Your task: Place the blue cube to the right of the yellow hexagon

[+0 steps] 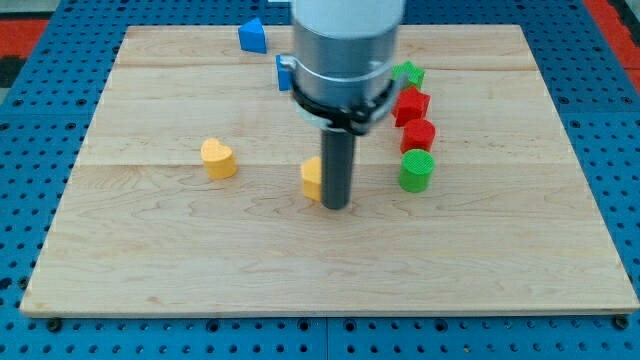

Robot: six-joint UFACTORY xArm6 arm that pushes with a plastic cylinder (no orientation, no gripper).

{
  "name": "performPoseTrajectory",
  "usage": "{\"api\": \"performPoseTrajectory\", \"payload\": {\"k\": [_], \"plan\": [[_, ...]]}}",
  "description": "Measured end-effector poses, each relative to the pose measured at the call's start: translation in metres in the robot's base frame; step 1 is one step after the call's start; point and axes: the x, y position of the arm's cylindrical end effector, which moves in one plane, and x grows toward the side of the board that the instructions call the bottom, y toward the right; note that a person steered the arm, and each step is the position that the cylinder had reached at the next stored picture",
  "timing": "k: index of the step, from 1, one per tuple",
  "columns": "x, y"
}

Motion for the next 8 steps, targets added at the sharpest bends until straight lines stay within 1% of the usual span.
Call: {"api": "performPoseTrajectory", "payload": {"k": [1, 2, 3, 4, 5, 6, 7, 8], "plan": [[-0.023, -0.031], [-0.025, -0.015], [-0.056, 0.010], [-0.094, -0.017], [-0.089, -0.063], [-0.076, -0.047], [-0.102, -0.054], [-0.138, -0.103]]}}
